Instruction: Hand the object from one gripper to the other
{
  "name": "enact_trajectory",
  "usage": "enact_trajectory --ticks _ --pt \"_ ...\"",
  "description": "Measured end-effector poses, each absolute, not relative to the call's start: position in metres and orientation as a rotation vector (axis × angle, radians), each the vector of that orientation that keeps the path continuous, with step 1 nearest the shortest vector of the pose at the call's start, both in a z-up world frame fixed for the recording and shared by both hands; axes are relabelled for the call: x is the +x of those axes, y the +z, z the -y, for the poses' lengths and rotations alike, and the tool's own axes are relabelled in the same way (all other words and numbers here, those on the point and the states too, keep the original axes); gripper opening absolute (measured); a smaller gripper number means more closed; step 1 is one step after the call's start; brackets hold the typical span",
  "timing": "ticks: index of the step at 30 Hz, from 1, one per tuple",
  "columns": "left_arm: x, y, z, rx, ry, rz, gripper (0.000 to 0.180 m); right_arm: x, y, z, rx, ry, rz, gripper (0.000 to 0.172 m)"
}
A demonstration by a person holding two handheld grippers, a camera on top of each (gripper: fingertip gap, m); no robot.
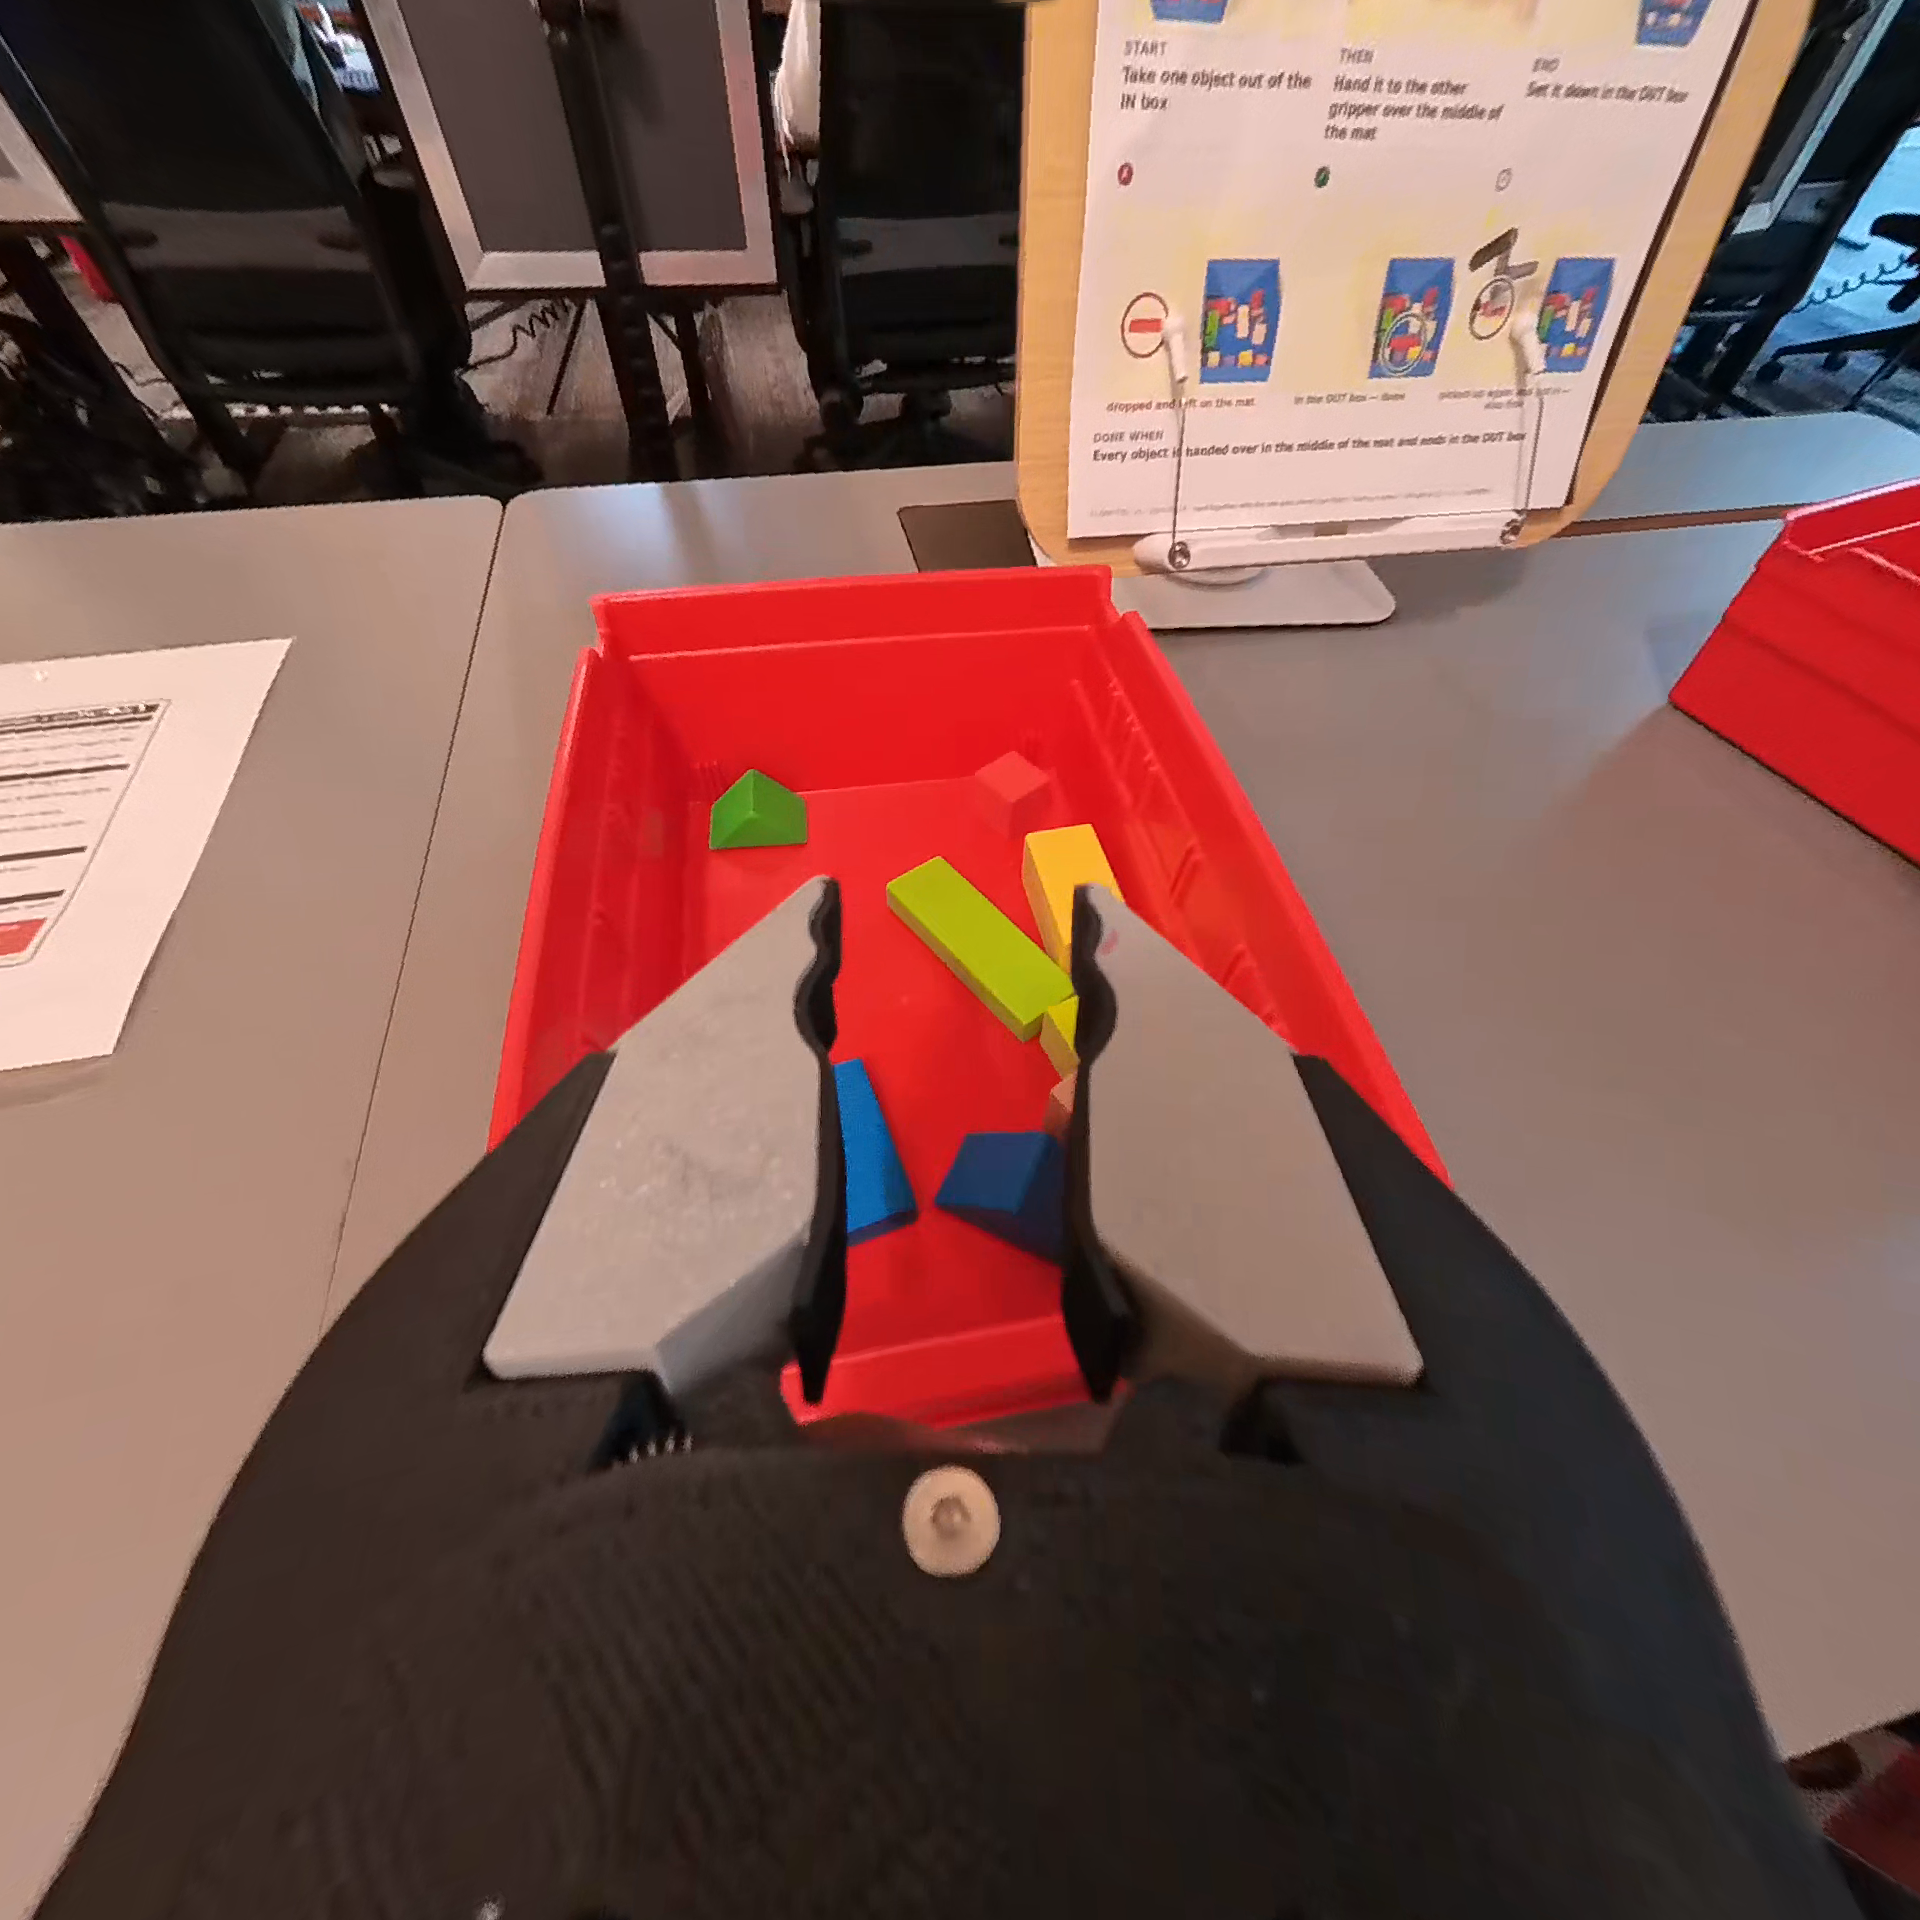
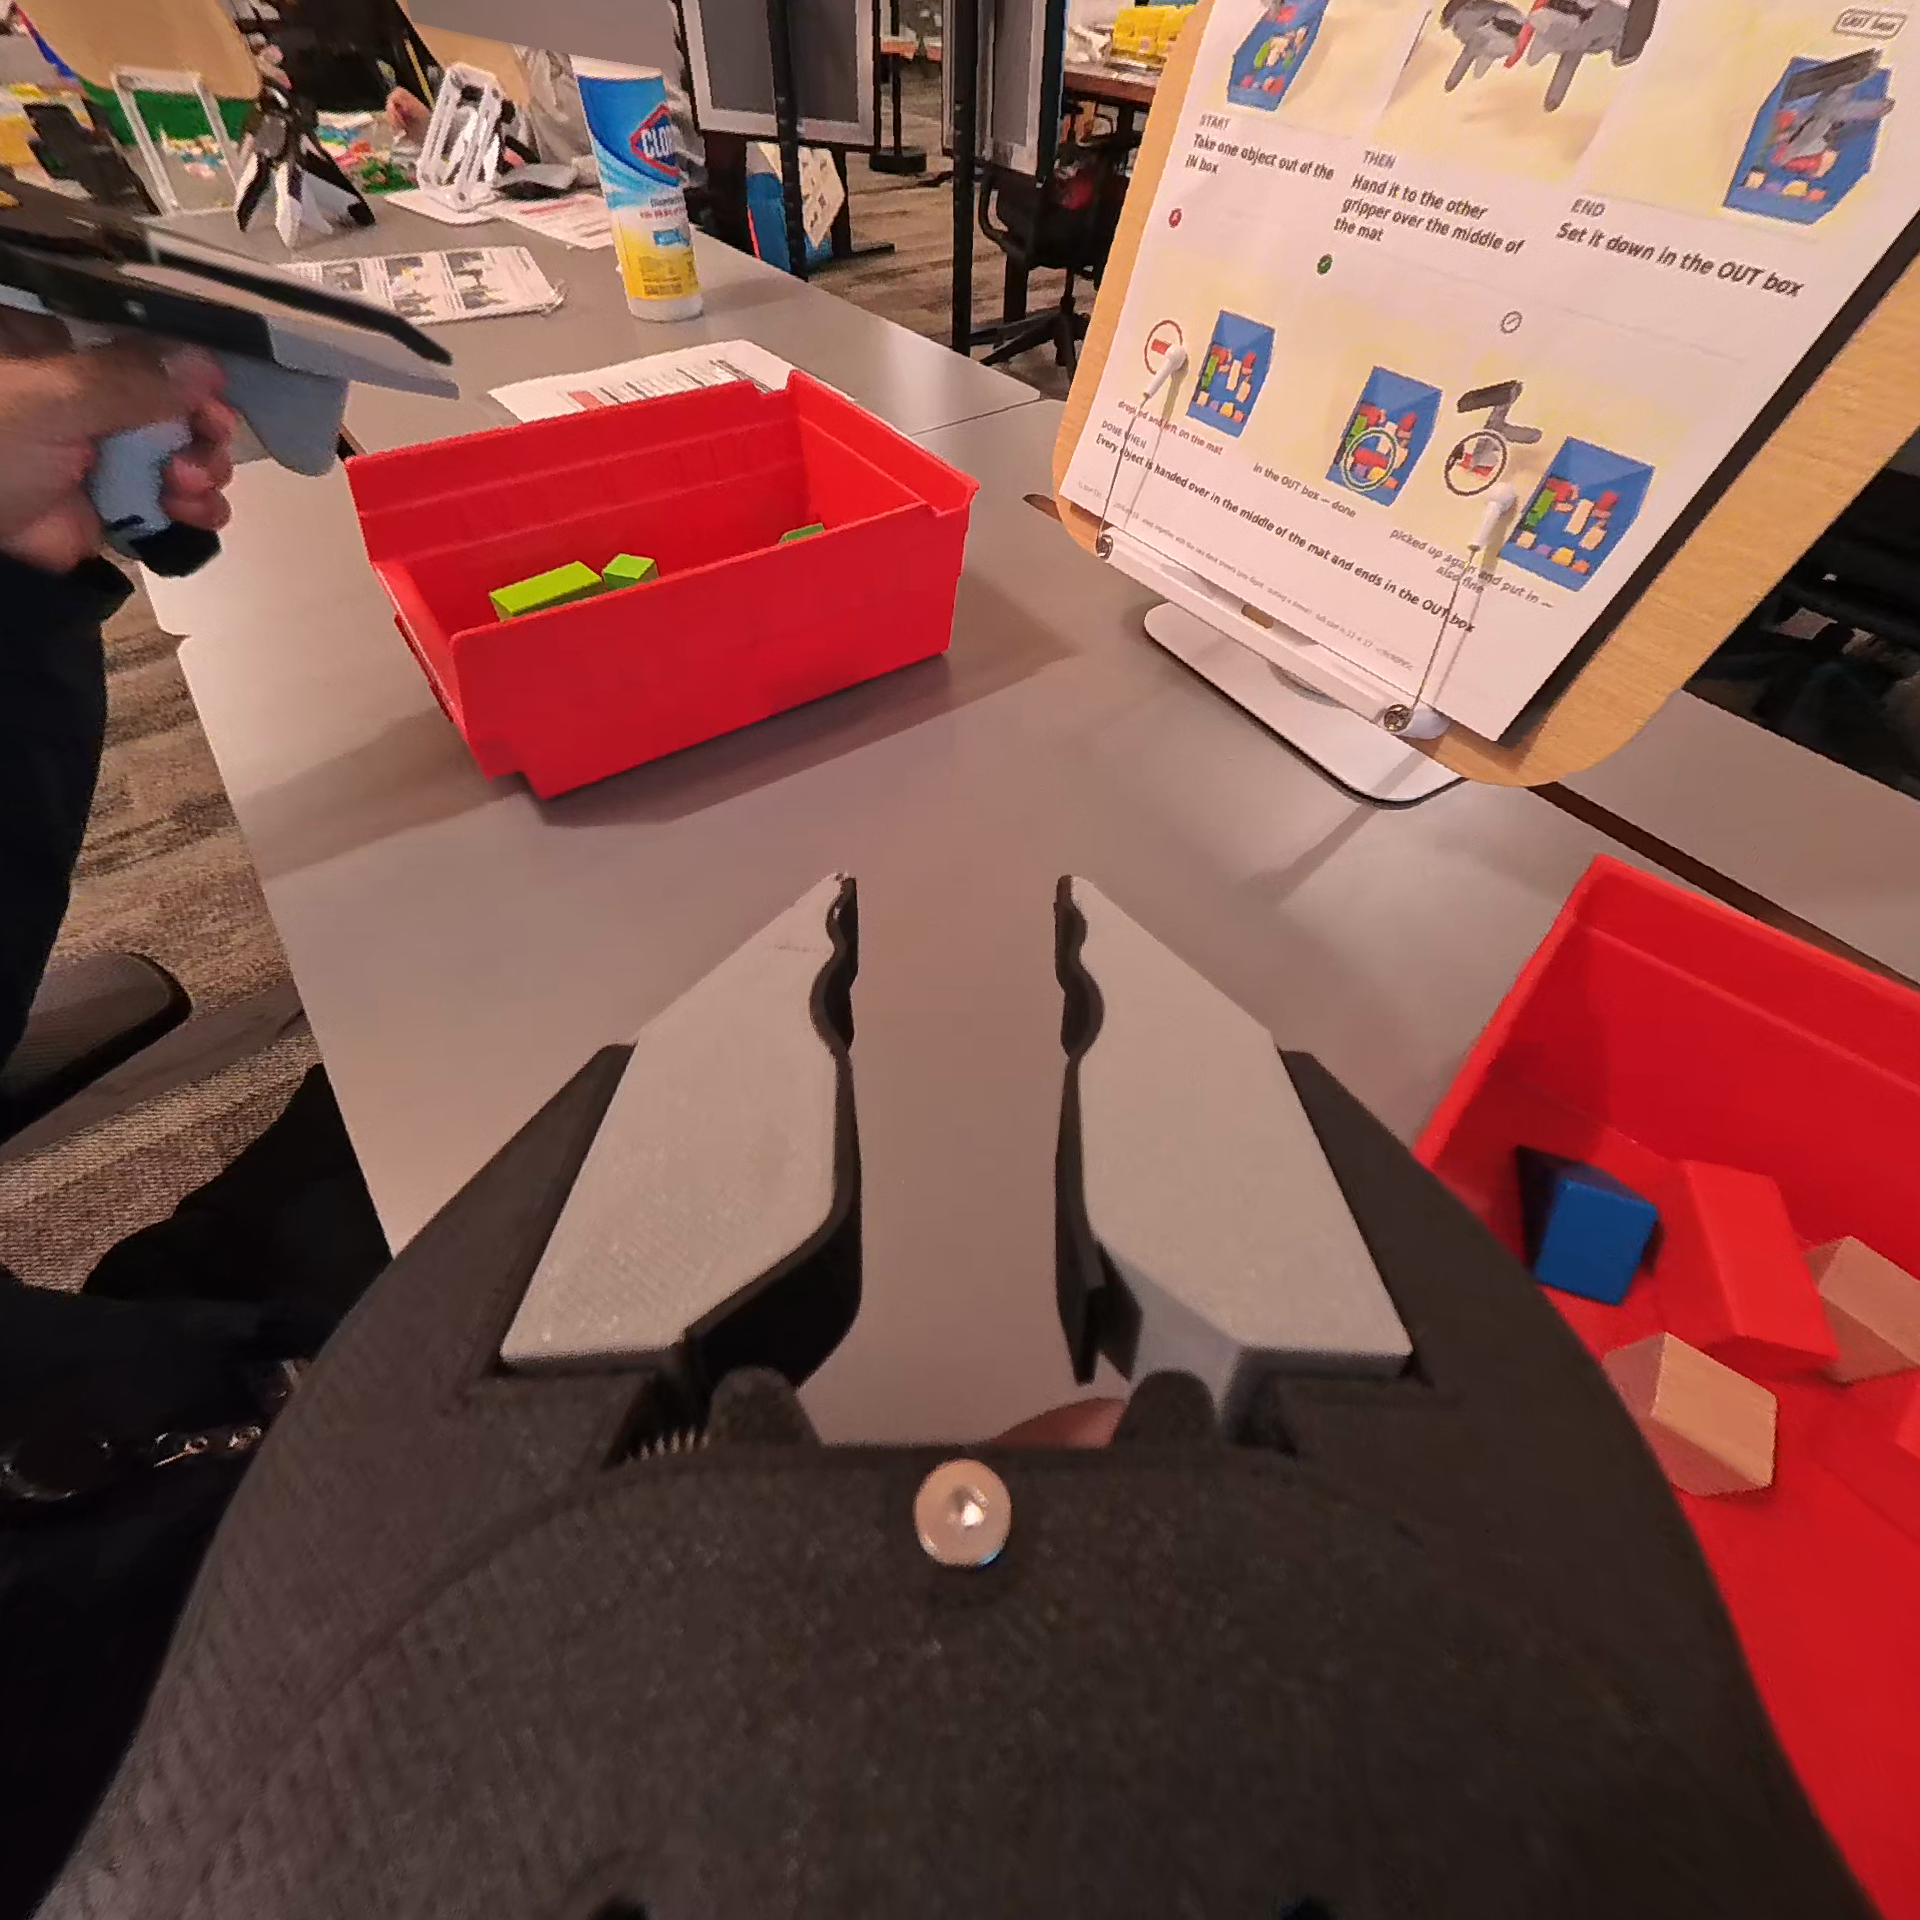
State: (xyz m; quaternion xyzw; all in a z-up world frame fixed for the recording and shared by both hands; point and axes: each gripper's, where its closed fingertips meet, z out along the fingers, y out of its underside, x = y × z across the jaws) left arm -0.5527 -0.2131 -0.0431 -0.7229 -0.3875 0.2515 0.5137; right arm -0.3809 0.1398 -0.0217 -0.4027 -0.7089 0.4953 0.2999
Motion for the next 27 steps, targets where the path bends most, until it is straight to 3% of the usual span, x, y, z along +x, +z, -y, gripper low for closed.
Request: enact_trajectory --ticks 8,16,27 --pt "-0.562 -0.062 0.227 -1.817 0.657 0.995 0.041 -0.377 -0.016 -0.143 -1.062 1.325 1.866 0.035" --pt "-0.583 -0.144 0.252 -2.184 0.502 1.202 0.045 -0.368 -0.005 -0.144 -1.033 1.361 1.848 0.035" --pt "-0.594 -0.188 0.264 -2.442 0.418 1.353 0.029 -0.354 0.009 -0.148 -0.99 1.379 1.813 0.035"
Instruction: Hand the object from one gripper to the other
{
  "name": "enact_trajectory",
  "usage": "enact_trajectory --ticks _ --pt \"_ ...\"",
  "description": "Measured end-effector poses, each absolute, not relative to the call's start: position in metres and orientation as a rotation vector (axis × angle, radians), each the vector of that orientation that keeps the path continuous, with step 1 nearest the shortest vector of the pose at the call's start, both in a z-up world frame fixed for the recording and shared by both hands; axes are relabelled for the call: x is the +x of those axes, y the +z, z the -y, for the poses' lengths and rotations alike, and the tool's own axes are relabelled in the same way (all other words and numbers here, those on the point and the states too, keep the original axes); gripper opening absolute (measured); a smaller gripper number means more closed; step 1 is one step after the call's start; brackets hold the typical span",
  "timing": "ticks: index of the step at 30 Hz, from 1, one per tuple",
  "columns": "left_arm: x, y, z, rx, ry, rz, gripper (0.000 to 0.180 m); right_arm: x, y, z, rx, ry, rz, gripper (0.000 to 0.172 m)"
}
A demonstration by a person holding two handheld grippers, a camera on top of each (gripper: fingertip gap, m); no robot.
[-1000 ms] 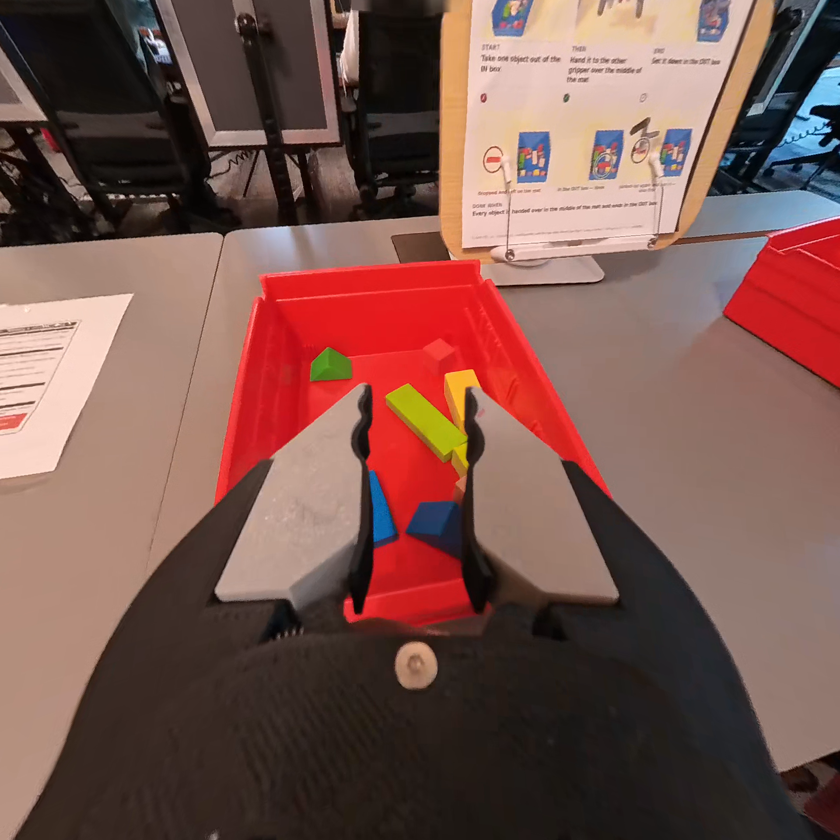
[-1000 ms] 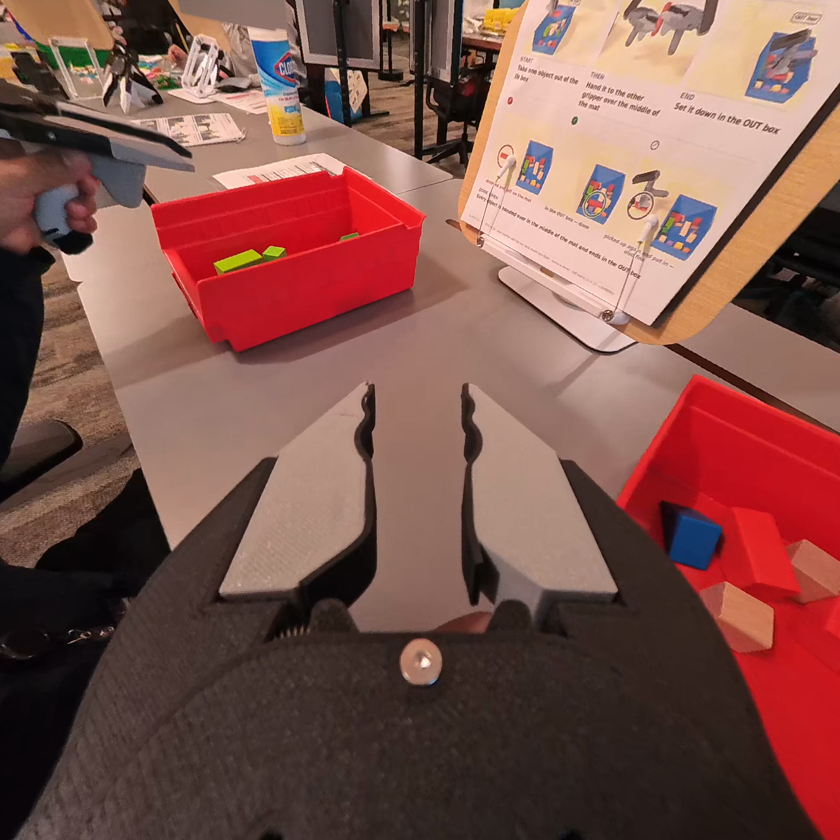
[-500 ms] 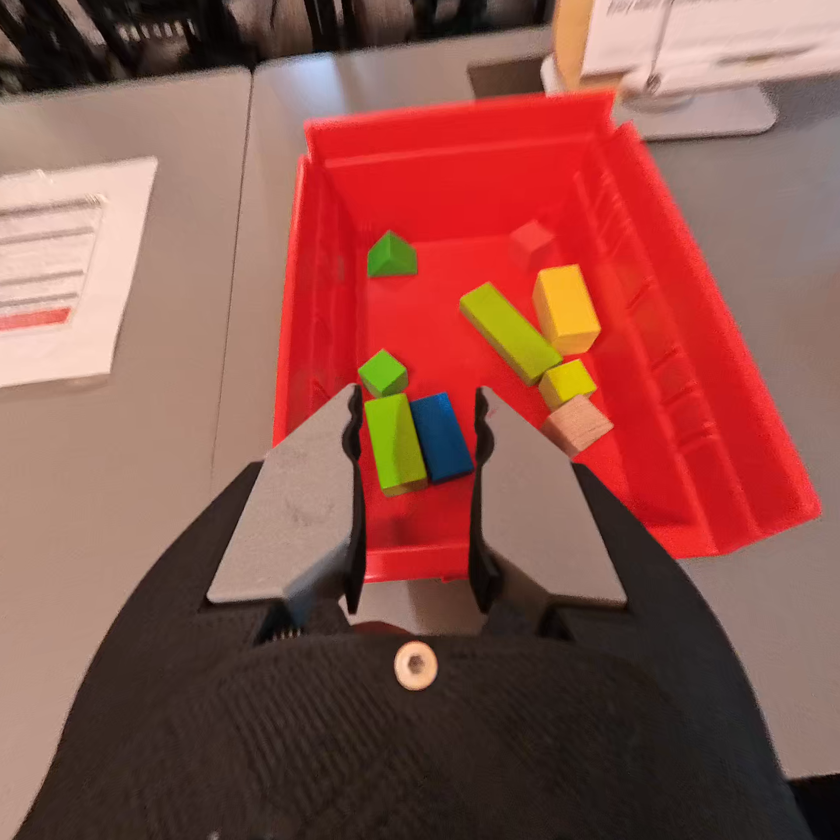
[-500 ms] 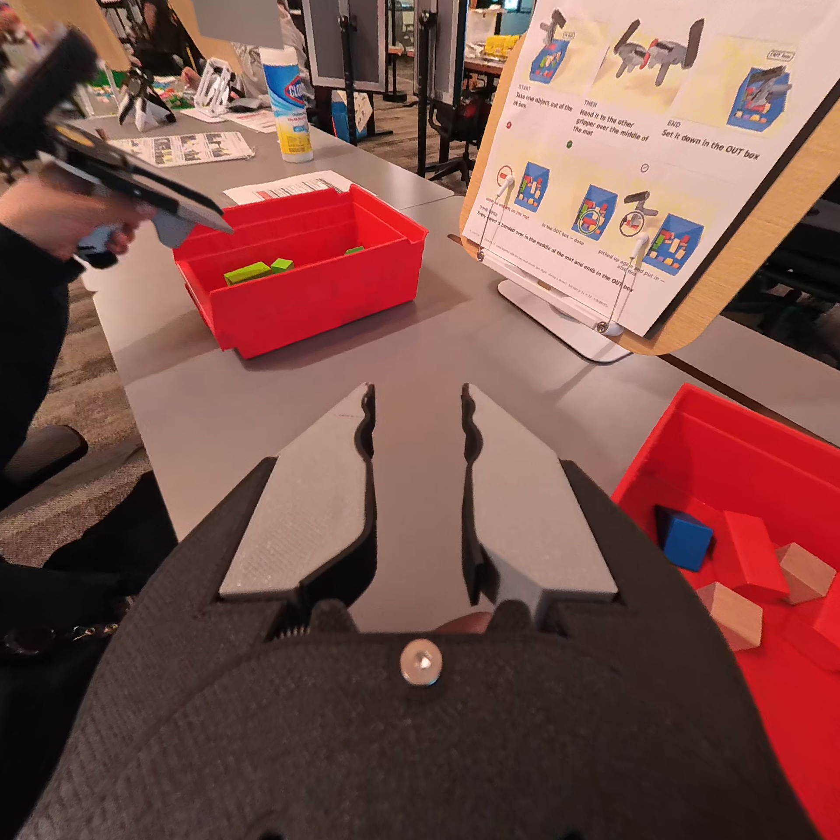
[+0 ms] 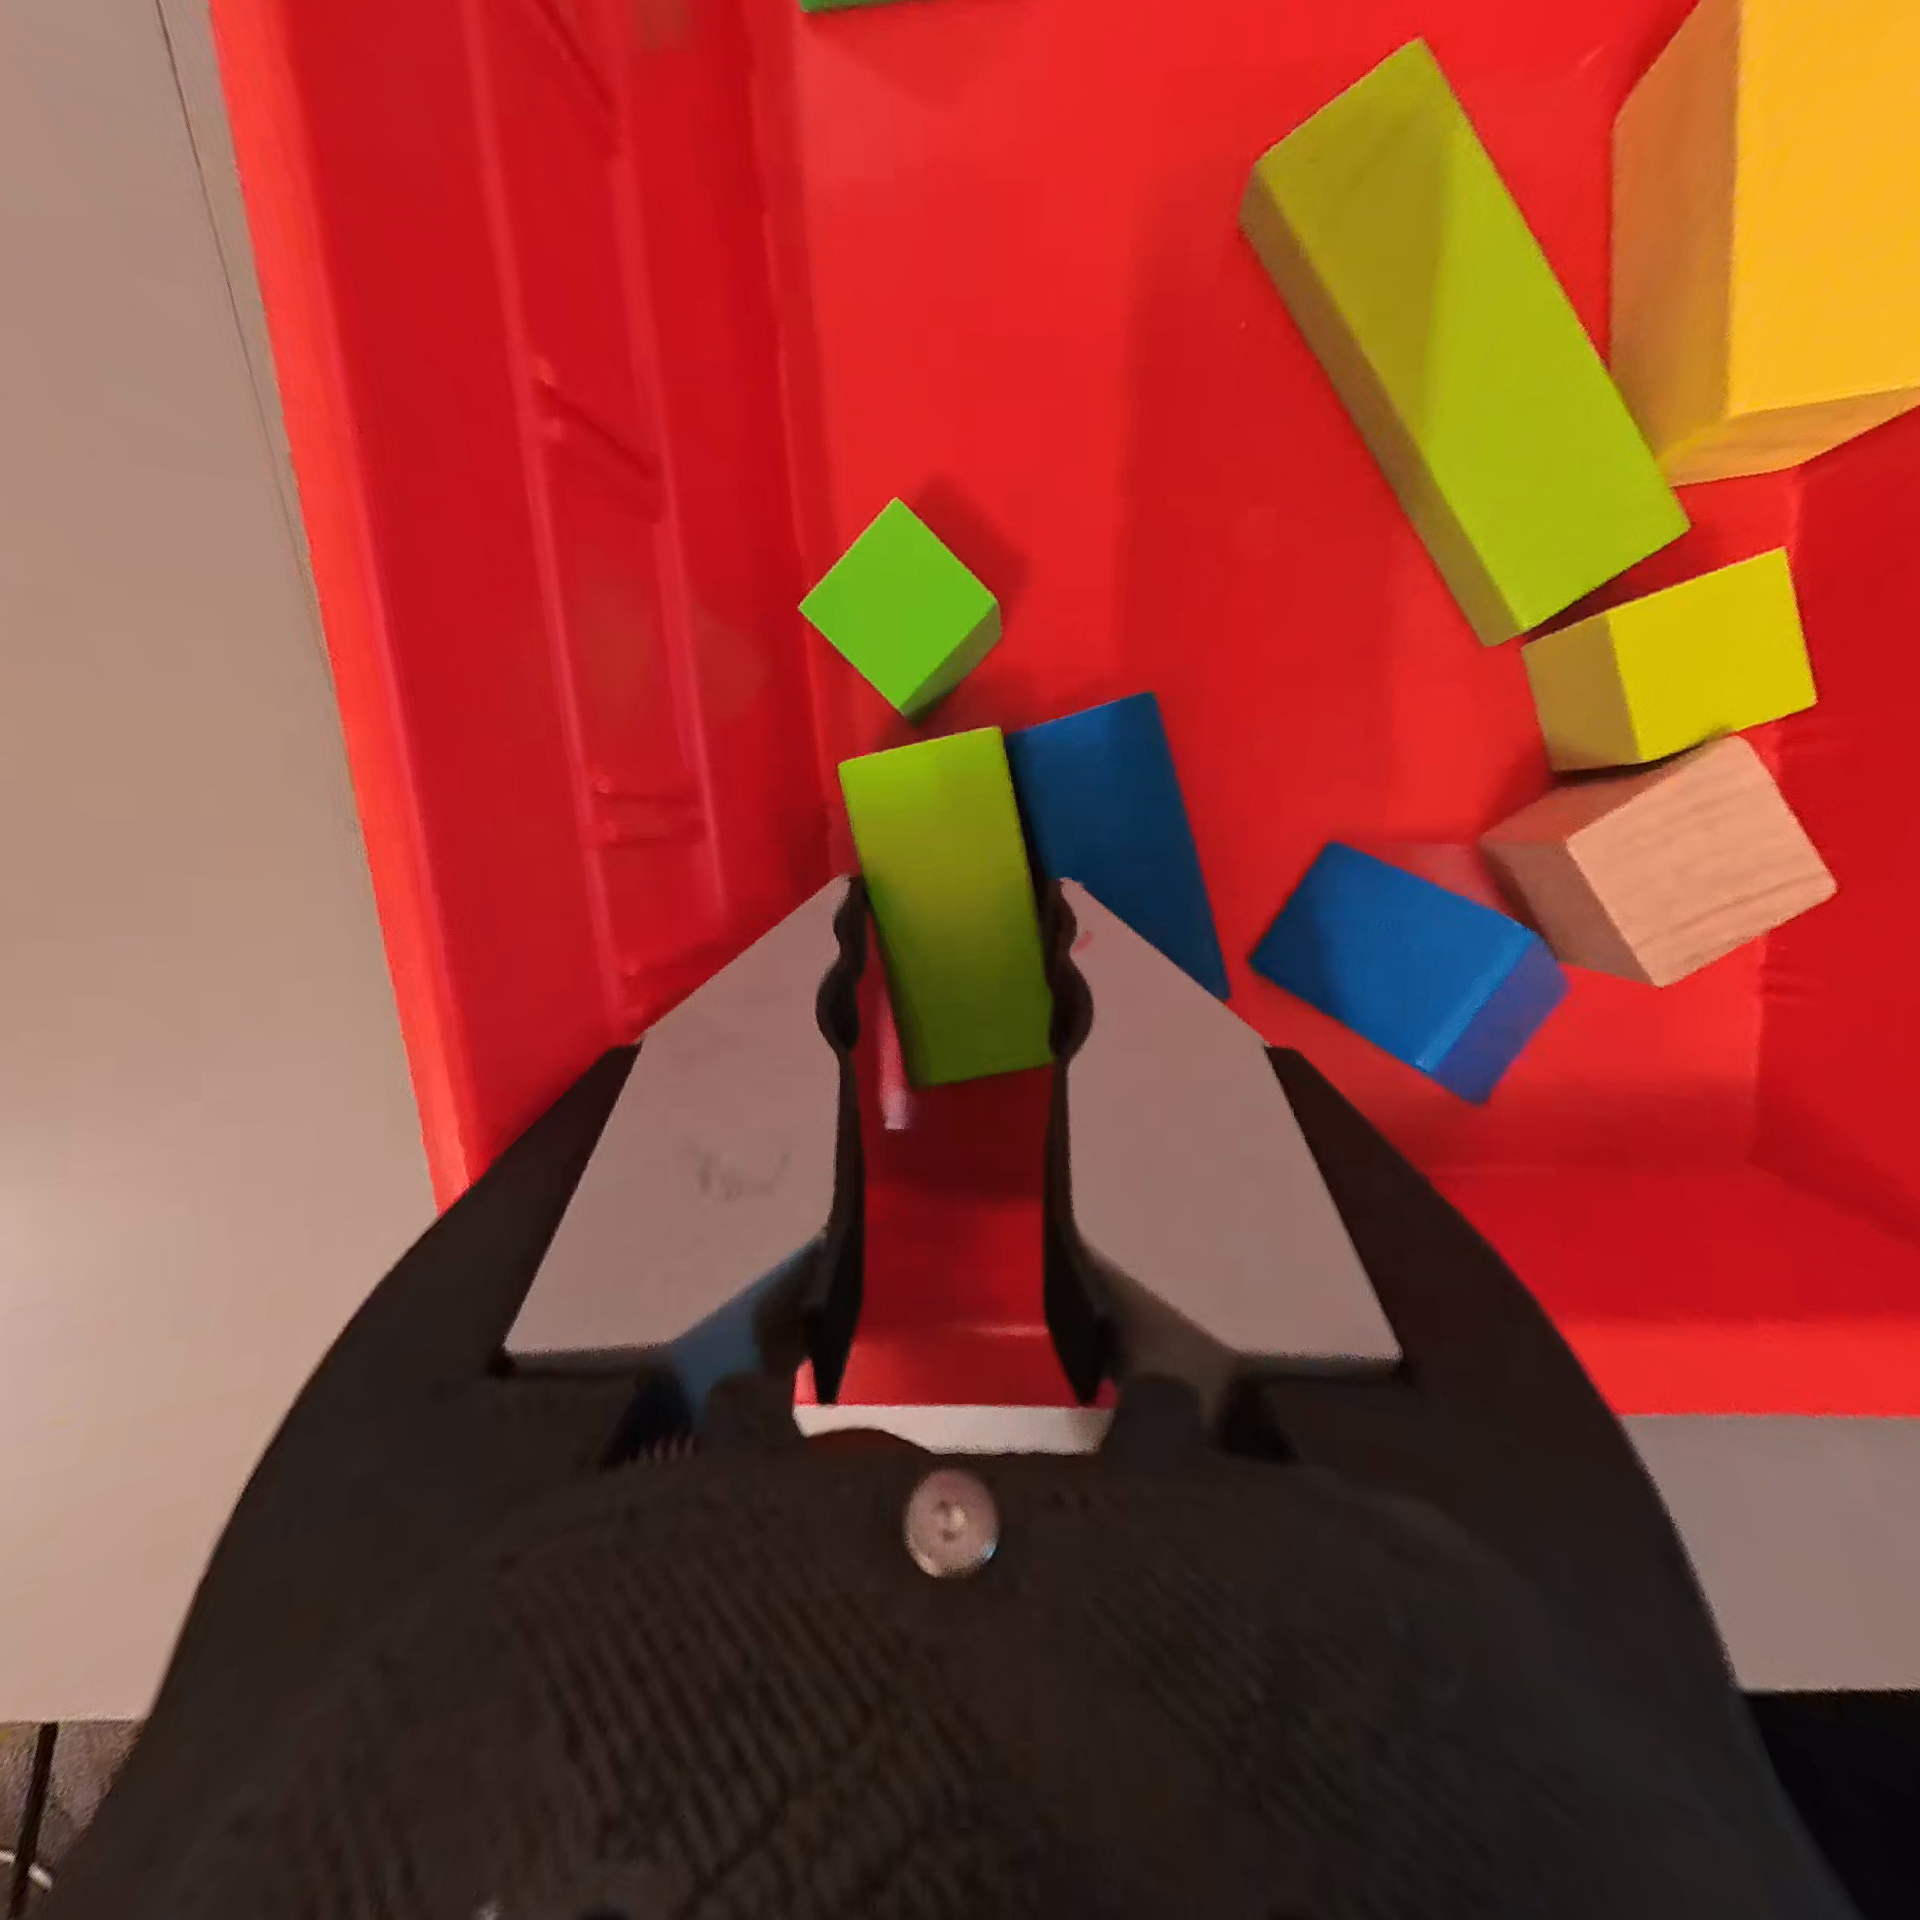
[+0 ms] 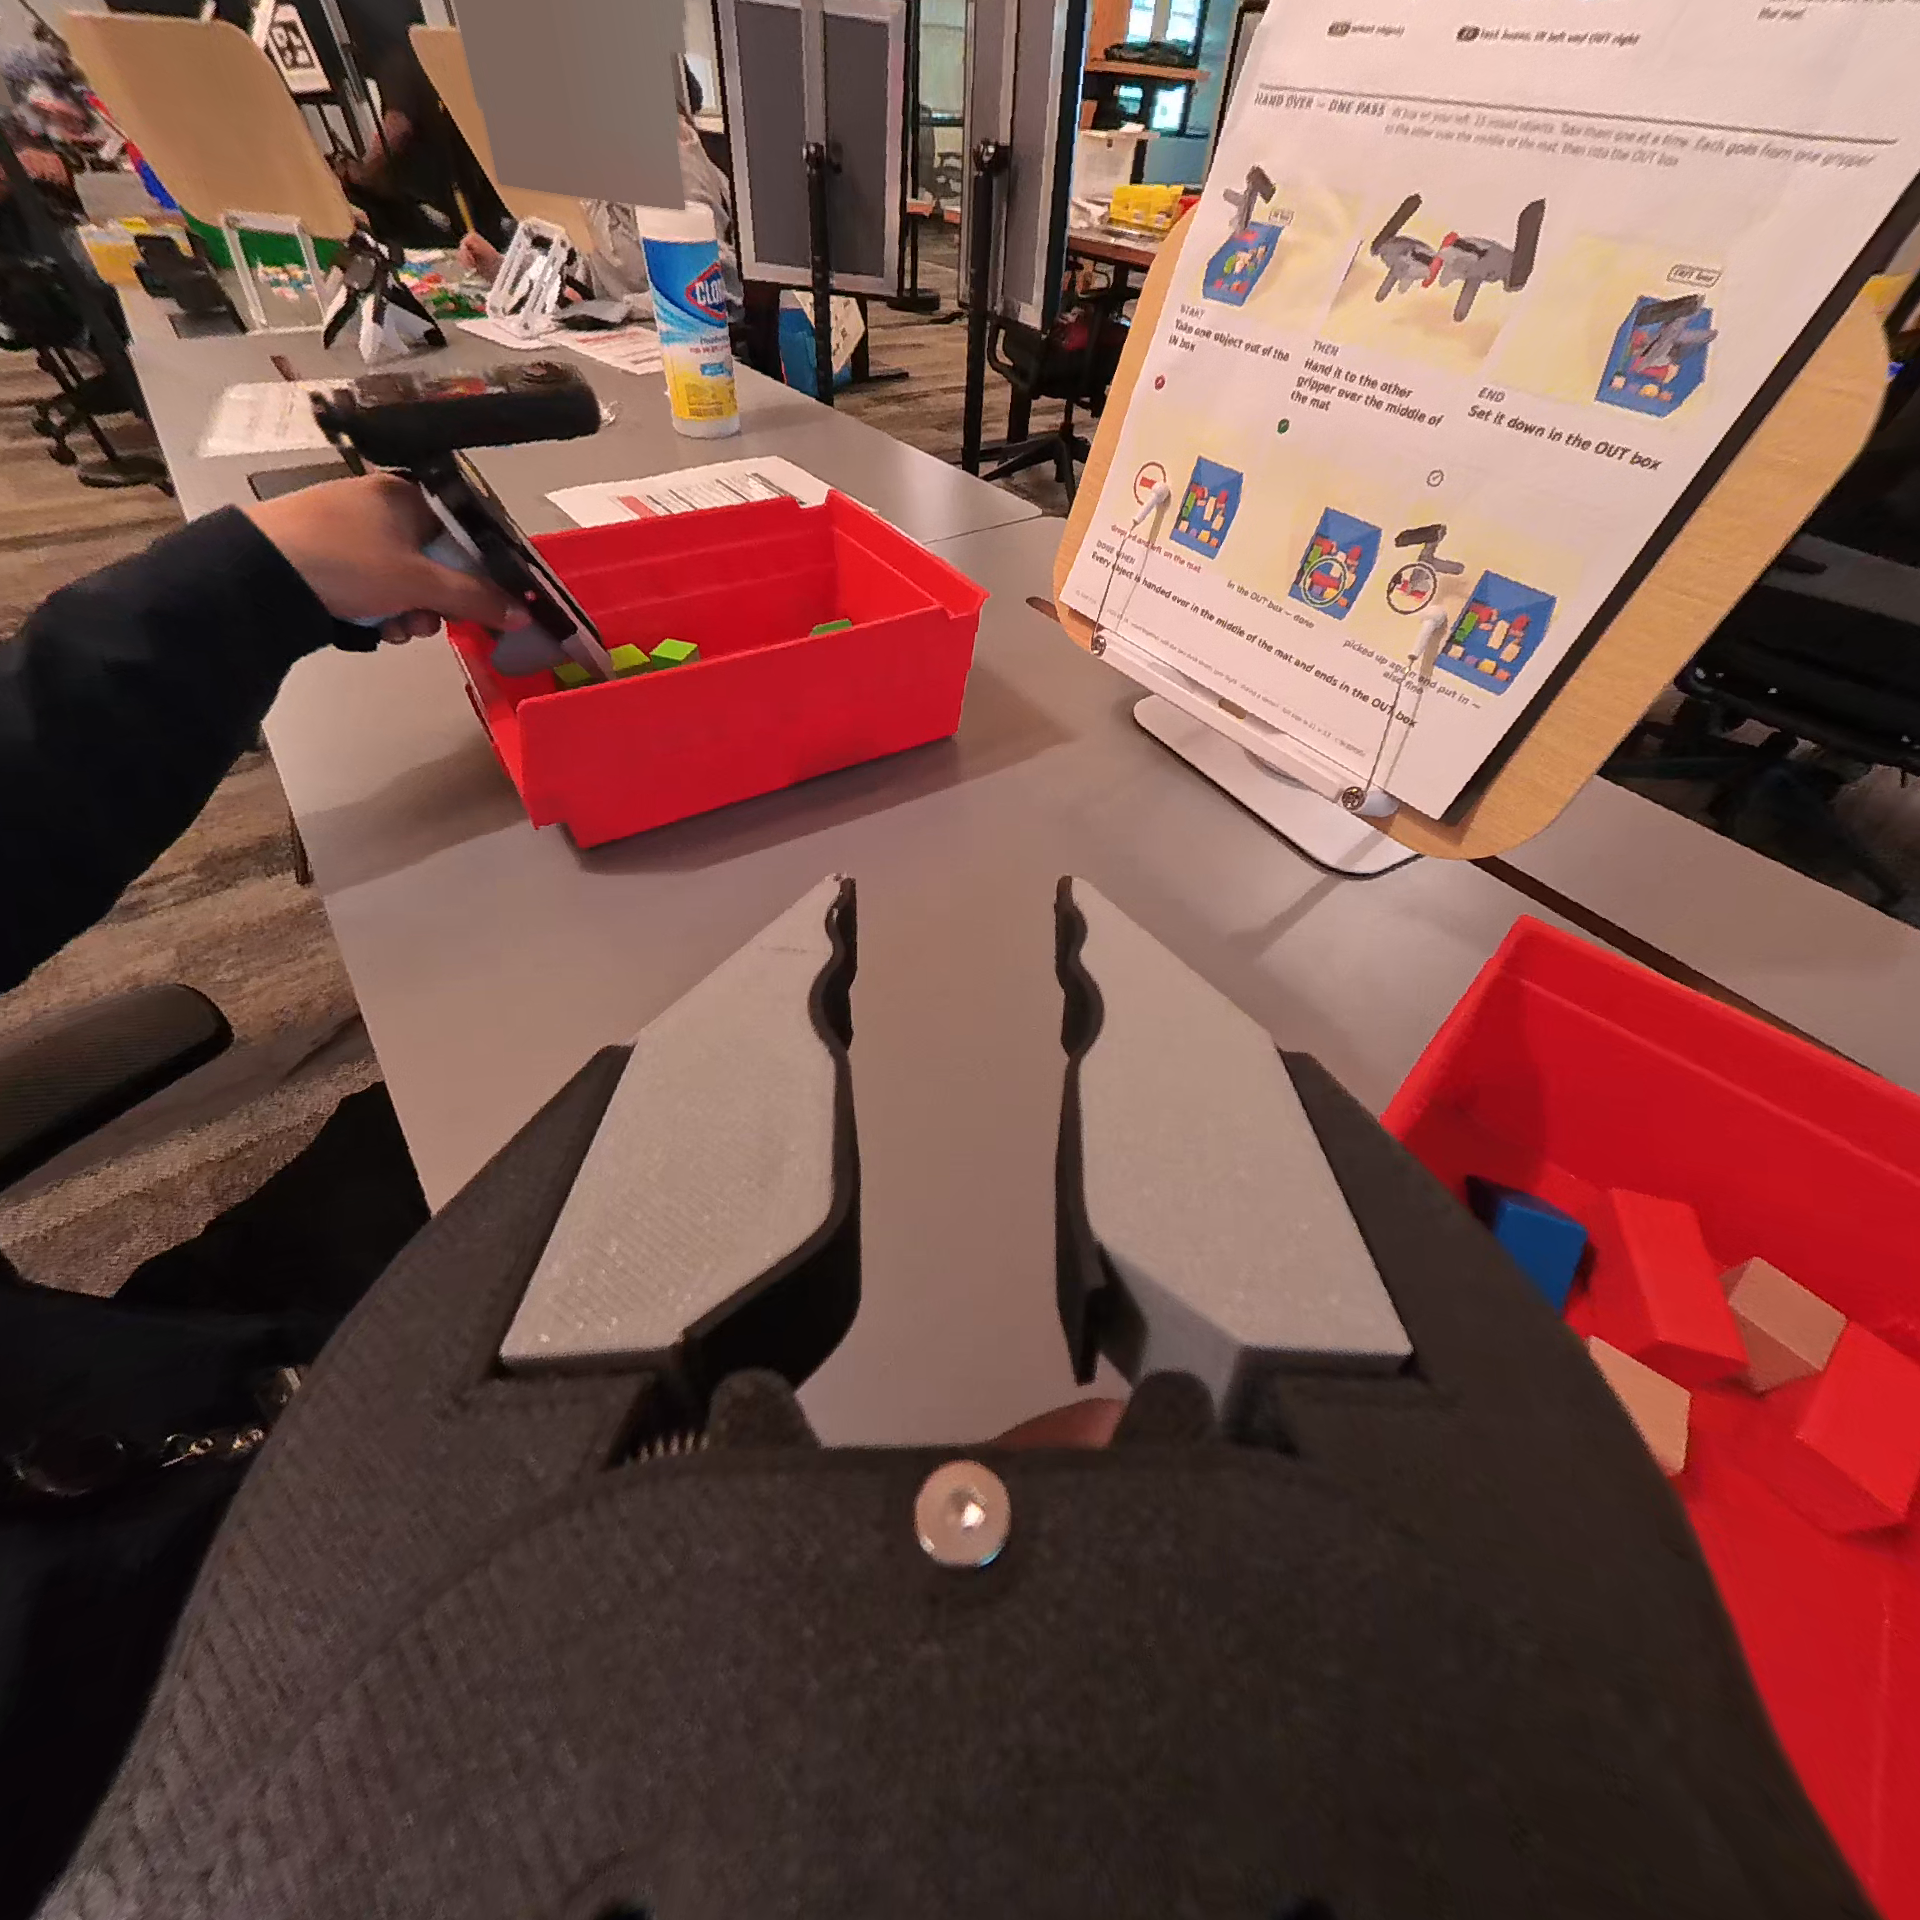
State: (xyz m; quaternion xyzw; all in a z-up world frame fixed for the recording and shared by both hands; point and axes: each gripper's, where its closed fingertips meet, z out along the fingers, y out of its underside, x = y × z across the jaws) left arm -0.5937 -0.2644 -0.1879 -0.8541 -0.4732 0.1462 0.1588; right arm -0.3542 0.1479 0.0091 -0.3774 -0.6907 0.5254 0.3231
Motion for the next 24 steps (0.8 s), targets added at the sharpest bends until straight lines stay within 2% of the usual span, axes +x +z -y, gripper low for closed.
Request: enact_trajectory --ticks 15,24 --pt "-0.589 -0.183 0.267 -2.516 0.432 1.272 0.029 -0.341 0.023 -0.15 -0.942 1.396 1.781 0.035" --pt "-0.597 -0.107 0.252 -2.308 0.704 1.043 0.028 -0.345 0.015 -0.143 -0.949 1.417 1.819 0.035"
